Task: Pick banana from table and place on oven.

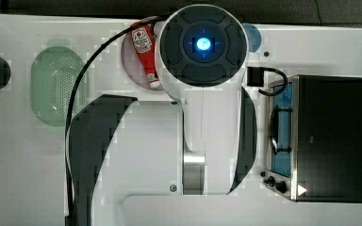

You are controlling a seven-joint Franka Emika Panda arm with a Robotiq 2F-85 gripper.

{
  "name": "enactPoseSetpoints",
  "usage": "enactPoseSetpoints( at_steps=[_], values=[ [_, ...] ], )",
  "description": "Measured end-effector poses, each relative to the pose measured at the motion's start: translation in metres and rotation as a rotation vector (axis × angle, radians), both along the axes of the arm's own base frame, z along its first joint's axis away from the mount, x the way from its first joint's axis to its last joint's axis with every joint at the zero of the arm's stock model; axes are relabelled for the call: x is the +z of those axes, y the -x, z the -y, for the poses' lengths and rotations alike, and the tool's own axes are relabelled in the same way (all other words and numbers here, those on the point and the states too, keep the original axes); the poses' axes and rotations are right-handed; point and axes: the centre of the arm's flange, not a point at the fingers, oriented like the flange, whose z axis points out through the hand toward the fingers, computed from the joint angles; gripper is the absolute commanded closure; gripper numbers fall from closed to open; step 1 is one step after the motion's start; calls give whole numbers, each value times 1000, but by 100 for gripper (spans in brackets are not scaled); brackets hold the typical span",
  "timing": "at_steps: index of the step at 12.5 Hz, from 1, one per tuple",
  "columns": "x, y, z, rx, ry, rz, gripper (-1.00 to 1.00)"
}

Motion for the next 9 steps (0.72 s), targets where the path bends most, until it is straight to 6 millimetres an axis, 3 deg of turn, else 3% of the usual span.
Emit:
enactPoseSetpoints(
  at_steps=[1,2,3,4,6,7,9],
  values=[
    [-9,39,6,-12,-1,-88,-59],
    [-5,81,15,-30,-9,-151,-80],
    [13,111,24,-49,-21,-140,-99],
    [43,132,31,-60,-26,-74,-100],
    [106,152,34,-62,-28,93,-100],
    [124,153,28,-55,-41,139,-100],
    [118,136,29,-51,-10,182,-100]
  ],
)
